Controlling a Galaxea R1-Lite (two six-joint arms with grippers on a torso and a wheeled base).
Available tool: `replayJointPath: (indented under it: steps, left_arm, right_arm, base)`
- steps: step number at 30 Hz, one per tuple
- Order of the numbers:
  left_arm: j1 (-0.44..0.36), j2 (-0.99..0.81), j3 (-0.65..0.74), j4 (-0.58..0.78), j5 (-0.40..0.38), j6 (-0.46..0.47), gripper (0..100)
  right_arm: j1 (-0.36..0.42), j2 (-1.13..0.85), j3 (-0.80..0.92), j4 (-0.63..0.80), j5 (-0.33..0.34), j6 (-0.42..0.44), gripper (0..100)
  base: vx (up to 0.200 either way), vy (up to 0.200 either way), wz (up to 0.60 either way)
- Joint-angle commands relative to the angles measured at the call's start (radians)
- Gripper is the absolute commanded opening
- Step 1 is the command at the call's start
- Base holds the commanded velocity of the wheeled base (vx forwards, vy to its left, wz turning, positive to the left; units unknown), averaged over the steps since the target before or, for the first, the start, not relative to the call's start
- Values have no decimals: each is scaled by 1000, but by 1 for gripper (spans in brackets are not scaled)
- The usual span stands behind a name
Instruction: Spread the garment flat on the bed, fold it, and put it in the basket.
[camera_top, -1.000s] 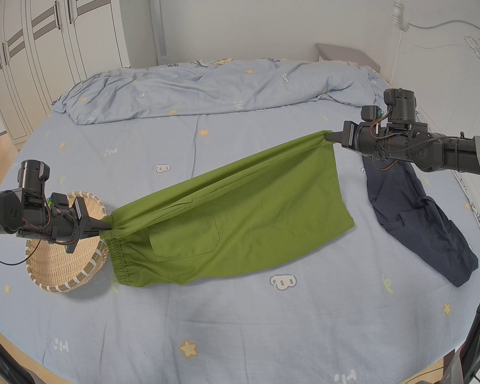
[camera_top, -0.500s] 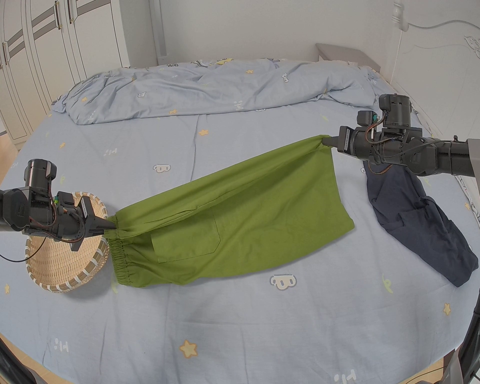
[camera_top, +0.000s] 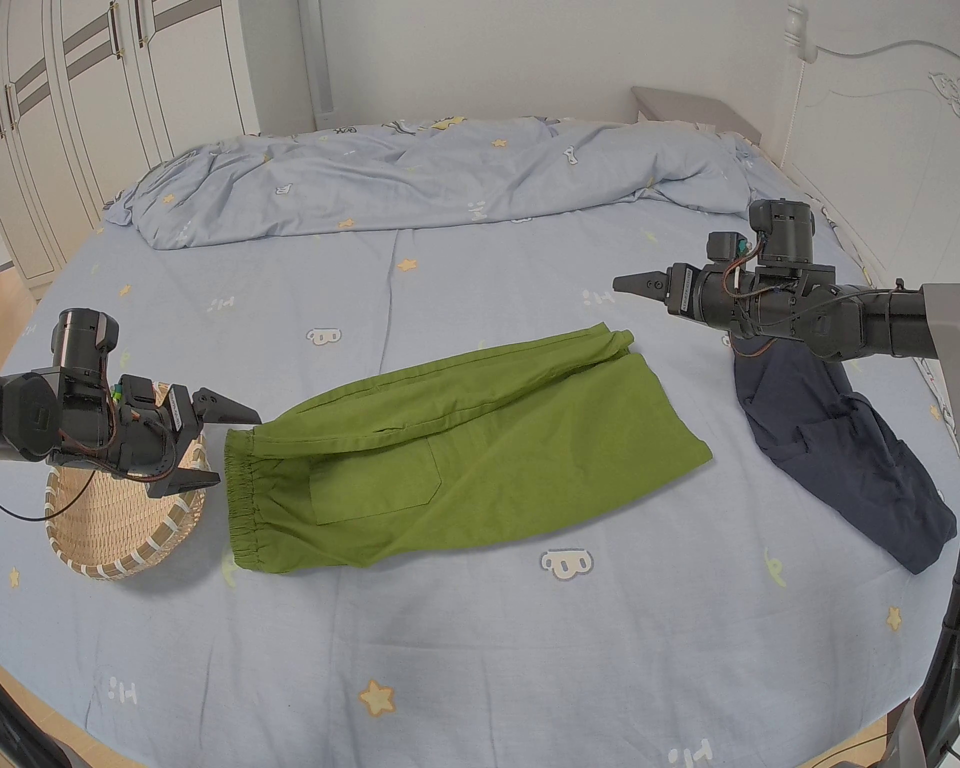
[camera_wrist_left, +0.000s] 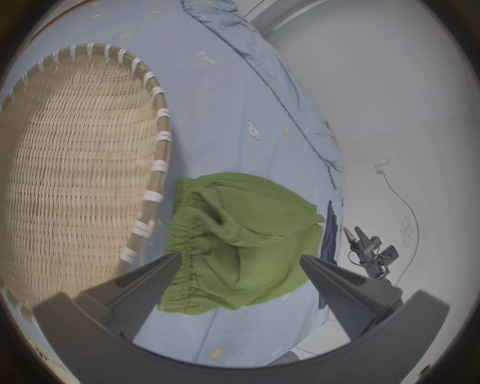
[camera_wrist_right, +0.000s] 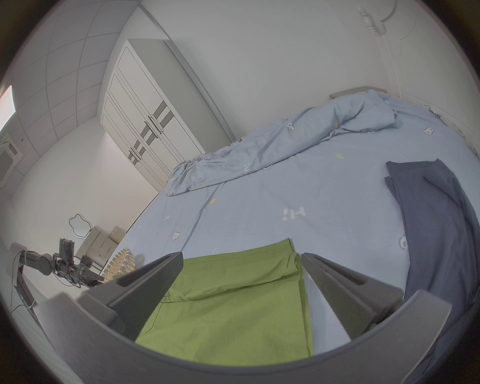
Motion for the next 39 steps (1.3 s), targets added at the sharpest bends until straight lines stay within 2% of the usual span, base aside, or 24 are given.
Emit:
replayJointPath:
  steps: [1,4,11,15,17,19,24,31,33,36,39]
  left_arm:
    - [-54,-90,20,1,-2,-26,100]
    - [-76,-98,28,1,-2,-35,100]
    - [-60,-52,22,0,-3,-40,100]
    - [-120,-52,23,0,0,-53,100]
    - [-146,-44,19,-2,6,-58,100]
    - [-168,1,-1,-8,12,-61,100]
    - [-188,117,-83,-20,12,-81,100]
    - [-179,255,-242,-20,14,-127,100]
    - [-137,298,-302,-20,14,-135,100]
    - [-117,315,-336,-20,14,-147,100]
    - [-83,330,-399,-20,12,-195,100]
  right_arm:
    - [-5,-2,32,0,2,2,100]
    - [-6,-22,66,-1,2,2,100]
    - [-17,-100,164,-1,3,9,100]
    - [-19,-142,224,-1,0,17,100]
    - [-19,-168,264,-7,0,37,100]
    - [-12,-220,356,-65,3,114,100]
    - [-11,-286,514,-174,8,157,100]
    - [-17,-304,545,-230,22,155,100]
    - [-17,-303,546,-230,22,155,100]
    - [-19,-303,545,-230,22,155,100]
    - [-15,-303,546,-230,22,154,100]
  base:
    - [0,0,0]
    - [0,0,0]
    - [0,0,0]
    - [0,0,0]
    - [0,0,0]
    - [0,0,0]
    - [0,0,0]
    - [0,0,0]
    - [0,0,0]
    - [0,0,0]
    - [0,0,0]
